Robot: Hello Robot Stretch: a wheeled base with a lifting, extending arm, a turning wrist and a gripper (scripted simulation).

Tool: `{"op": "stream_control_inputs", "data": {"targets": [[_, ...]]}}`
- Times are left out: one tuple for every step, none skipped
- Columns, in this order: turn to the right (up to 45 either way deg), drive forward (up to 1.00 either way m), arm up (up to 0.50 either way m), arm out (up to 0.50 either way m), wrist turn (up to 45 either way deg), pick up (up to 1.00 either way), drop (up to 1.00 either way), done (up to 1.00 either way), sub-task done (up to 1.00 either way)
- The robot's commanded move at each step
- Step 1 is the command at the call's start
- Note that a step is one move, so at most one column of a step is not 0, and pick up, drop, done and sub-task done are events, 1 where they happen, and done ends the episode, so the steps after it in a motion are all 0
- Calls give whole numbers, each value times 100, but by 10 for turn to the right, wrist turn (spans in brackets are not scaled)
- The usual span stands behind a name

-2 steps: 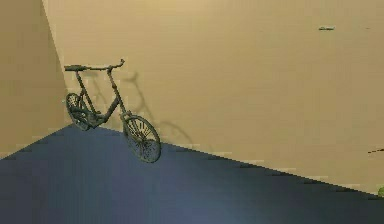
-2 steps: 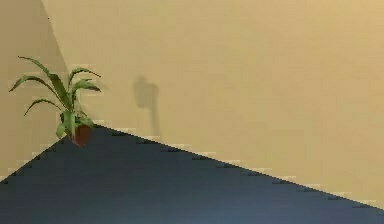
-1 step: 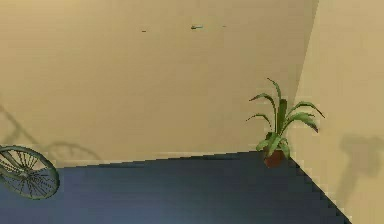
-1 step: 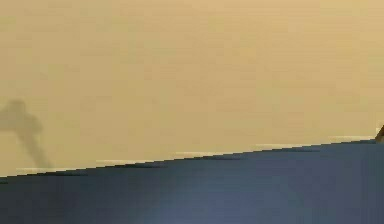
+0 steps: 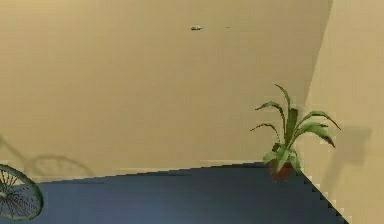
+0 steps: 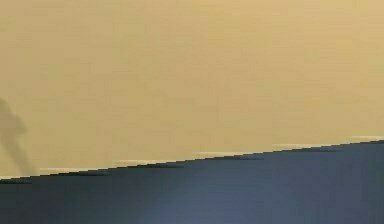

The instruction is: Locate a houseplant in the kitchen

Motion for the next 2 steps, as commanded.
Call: {"op": "stream_control_inputs", "data": {"targets": [[60, 0, 0, 0, 0, 0, 0, 0, 0], [0, 85, 0, 0, 0, 0, 0, 0, 0]]}}
